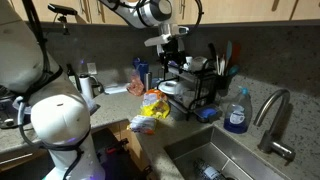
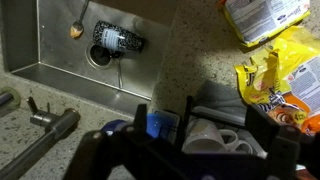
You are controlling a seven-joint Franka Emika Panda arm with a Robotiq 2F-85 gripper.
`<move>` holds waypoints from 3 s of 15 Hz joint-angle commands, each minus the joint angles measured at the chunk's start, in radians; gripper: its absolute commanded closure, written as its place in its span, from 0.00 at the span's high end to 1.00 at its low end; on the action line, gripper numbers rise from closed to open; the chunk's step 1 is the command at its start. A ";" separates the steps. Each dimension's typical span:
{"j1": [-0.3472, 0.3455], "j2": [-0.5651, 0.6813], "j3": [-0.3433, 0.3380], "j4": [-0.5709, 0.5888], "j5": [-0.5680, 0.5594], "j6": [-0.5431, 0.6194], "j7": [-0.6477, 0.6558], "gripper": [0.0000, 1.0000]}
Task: Make the flask stand in the sink
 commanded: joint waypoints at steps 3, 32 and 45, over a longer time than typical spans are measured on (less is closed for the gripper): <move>0.013 0.015 -0.020 0.008 0.001 -0.010 0.014 1.00; -0.112 0.264 -0.282 -0.039 0.213 0.091 -0.232 1.00; -0.196 0.437 -0.347 0.030 0.462 0.160 -0.516 1.00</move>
